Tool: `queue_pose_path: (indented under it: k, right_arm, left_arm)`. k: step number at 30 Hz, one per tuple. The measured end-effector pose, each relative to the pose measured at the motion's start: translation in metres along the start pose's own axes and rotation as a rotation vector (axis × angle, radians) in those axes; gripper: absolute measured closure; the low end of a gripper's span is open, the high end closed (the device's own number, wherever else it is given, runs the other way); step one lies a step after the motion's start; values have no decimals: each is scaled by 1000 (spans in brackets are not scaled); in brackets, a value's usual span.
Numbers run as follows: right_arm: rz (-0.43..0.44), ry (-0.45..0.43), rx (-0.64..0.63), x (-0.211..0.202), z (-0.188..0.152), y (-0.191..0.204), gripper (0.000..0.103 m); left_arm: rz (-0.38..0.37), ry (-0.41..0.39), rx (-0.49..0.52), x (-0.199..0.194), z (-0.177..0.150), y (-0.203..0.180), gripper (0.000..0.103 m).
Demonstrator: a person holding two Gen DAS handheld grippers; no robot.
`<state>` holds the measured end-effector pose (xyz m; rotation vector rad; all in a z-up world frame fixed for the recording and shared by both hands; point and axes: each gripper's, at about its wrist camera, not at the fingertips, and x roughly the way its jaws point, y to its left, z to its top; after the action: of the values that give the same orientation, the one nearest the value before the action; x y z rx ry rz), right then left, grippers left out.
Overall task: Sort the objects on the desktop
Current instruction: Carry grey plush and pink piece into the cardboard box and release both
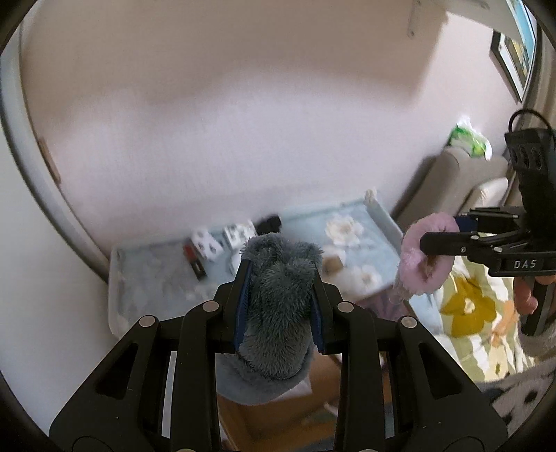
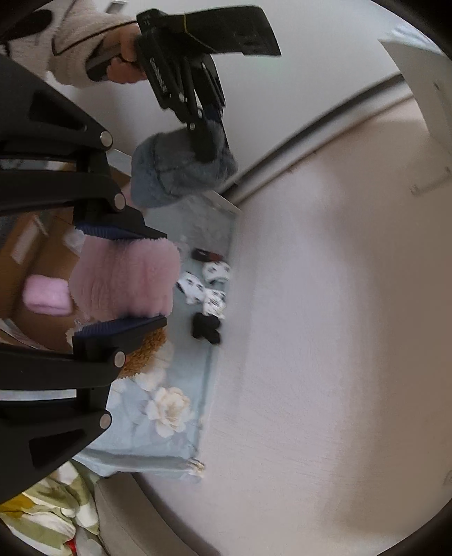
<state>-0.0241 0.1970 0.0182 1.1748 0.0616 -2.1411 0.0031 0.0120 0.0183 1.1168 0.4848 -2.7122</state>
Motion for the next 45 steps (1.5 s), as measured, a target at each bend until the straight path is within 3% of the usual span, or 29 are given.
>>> queue_pose_path:
  k: [12,24,25,27,28,29,30,31,38,45]
  right_arm:
    - [26,140,-69,24,-67,21,67]
    - [32,205,-107,49,-82,17,67]
    - [35,216,-111,53,-83,17,65]
    - [28,259,-110,62,-83,16,59]
    - [24,274,-104,66,-83,16,50]
    - [27,278,-102,69,-84,16,42]
    - [31,278,-98,71,-84,15,27]
    - [33,265,-89,70,-84,13,23]
    - [4,185,-34,54,-80,-7,15]
    - [-22,192,-22,50,-77,-15,15]
  left_arm:
    - [6,132,-8,29,-72,-24,77]
    - [23,198,7,47,-86,-28,74]
    - [39,223,1,51,-86,-28,69]
    - [55,266,-16,59,-87,-26,37]
    - [63,276,-32,61,-87,-24,6]
    - [66,265,-51,60,-87,-21,0]
    - [61,249,-62,58,-87,-20,0]
    - [58,250,-70,57,-85,-17,0]
    - [118,244,-74,50,-79,-3,0]
    - [148,219,-75,45,-69,6,0]
